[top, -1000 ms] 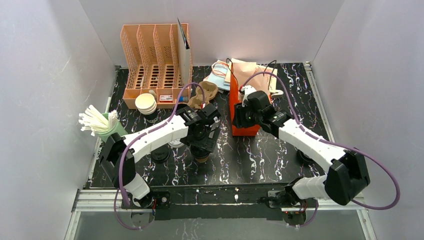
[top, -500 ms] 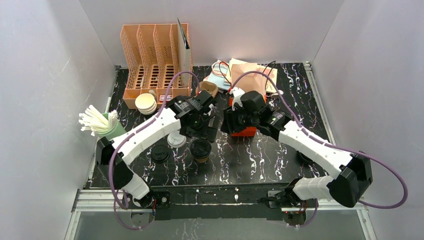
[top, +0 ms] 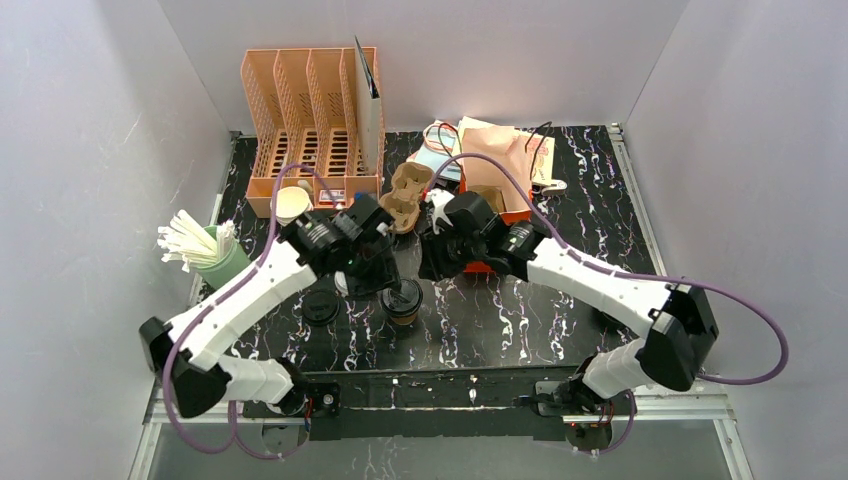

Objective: Pack the takeout coffee
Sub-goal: Close the cup lid on the coffee cup.

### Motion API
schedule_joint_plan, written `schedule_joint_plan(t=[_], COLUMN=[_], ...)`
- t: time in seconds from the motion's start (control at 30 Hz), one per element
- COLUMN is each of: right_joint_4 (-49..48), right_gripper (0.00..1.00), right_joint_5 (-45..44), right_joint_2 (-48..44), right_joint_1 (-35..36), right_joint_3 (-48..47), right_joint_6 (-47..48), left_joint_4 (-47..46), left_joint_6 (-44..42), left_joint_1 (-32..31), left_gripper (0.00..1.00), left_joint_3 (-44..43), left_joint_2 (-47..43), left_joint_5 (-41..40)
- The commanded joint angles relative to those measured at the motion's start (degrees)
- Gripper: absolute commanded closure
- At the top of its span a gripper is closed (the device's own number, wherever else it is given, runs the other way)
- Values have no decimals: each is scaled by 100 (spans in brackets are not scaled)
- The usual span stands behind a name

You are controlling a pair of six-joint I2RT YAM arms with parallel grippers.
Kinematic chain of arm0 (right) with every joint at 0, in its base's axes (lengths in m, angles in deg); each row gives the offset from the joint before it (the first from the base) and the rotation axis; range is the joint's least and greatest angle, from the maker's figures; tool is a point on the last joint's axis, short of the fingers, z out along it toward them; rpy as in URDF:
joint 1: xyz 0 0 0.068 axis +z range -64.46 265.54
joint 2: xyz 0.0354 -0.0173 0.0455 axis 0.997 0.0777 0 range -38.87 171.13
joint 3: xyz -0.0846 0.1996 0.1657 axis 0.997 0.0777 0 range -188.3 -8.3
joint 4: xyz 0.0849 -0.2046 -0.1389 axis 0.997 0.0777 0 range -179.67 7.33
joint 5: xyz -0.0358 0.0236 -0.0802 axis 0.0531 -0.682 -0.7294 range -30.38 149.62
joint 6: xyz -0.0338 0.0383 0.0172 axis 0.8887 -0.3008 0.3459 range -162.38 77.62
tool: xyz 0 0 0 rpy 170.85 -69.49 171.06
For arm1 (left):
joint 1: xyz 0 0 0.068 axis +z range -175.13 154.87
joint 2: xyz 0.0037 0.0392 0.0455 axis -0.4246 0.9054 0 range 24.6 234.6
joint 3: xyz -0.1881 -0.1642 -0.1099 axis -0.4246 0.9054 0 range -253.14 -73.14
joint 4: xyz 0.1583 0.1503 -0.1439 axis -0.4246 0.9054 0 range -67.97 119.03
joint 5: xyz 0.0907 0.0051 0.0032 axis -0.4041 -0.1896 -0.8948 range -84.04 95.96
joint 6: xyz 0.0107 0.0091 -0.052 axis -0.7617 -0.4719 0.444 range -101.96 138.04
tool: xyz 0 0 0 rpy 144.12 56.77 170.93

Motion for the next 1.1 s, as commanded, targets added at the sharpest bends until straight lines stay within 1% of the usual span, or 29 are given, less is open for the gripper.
schedule_joint_plan(t=[0.0, 0.07, 0.17, 0.23, 0.33, 0.53, 0.73, 0.9, 1.07], right_joint_4=[-97, -100, -36, -34, -28, 58, 132, 274, 399], right_gripper=[61, 61, 61, 61, 62, 63, 63, 64, 65], right_joint_5=[38, 72, 136, 198, 167, 260, 399, 413, 427], right_joint_2=[272, 426, 681, 763, 844, 1052, 1174, 1297, 1371], right_joint_1=[-16, -10, -14, -15, -9, 12, 62, 80, 105], right_joint_3=[-503, -643, -796, -828, -863, -1018, -1089, -1109, -1068], right_joint_6=[-16, 39, 38, 14, -14, 2, 84, 116, 177], left_joint_4=[-379, -713, -1048, -1138, -1213, -1328, -1464, -1645, -1772], left_joint_6=[1906, 2532, 3324, 3646, 3682, 3686, 3870, 3988, 3981], left_joint_1=[24, 29, 19, 12, 11, 5, 6, 11, 12], left_gripper=[54, 58, 68, 69, 69, 69, 70, 73, 73], left_joint_3=[862, 1295, 1916, 2203, 2308, 2430, 2645, 2901, 3029], left_joint_2=[-909, -1322, -1881, -2133, -2153, -1862, -1882, -1903, -1837], left_joint_5=[-127, -363, -563, -669, -755, -717, -957, -931, -862])
